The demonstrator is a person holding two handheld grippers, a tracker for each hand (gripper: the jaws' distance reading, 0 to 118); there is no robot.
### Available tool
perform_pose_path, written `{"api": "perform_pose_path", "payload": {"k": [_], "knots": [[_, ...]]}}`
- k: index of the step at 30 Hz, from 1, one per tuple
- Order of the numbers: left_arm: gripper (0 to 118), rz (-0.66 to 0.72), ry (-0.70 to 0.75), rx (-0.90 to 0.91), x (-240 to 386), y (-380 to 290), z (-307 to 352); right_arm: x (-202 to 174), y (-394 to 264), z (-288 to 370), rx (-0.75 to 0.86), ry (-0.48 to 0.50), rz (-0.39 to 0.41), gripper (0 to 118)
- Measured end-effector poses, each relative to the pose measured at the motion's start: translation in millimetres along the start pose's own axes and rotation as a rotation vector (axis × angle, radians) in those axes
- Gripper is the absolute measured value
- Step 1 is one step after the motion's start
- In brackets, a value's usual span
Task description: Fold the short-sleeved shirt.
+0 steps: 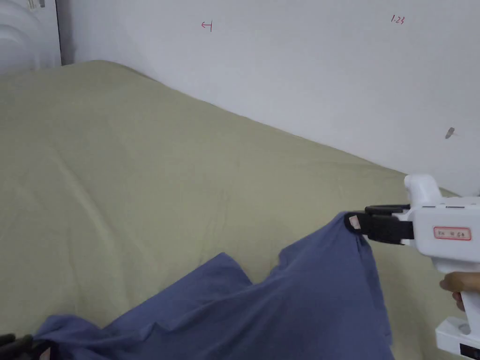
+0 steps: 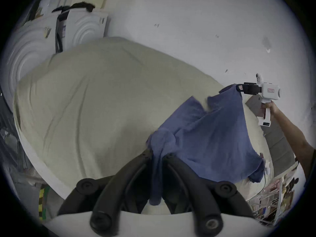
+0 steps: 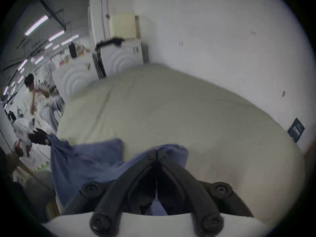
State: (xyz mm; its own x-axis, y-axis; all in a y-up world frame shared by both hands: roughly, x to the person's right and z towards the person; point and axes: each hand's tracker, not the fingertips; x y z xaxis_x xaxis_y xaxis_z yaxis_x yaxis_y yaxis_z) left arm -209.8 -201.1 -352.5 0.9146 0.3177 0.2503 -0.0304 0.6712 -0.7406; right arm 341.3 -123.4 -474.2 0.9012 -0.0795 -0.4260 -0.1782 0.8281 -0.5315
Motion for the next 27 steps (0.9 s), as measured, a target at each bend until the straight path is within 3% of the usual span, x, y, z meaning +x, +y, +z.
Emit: {"api": "perform_pose_path", "payload": {"k": [9, 18, 23, 27], "knots": [[9, -0.283, -0.086, 0.160, 43, 137, 12, 4, 66, 105, 0.312, -0.156, -0.085, 0], [9, -0.479, -0.080, 0.212, 94, 270, -19, 26, 154, 170, 0.384, -0.446, -0.040, 0], [9, -0.572, -0.039, 0.264, 122, 337, -42, 29, 207, 195, 0.450, -0.598, 0.034, 0], [9, -0.616, -0.023, 0.323, 146, 389, -45, 27, 246, 220, 0.554, -0.667, 0.035, 0]]}}
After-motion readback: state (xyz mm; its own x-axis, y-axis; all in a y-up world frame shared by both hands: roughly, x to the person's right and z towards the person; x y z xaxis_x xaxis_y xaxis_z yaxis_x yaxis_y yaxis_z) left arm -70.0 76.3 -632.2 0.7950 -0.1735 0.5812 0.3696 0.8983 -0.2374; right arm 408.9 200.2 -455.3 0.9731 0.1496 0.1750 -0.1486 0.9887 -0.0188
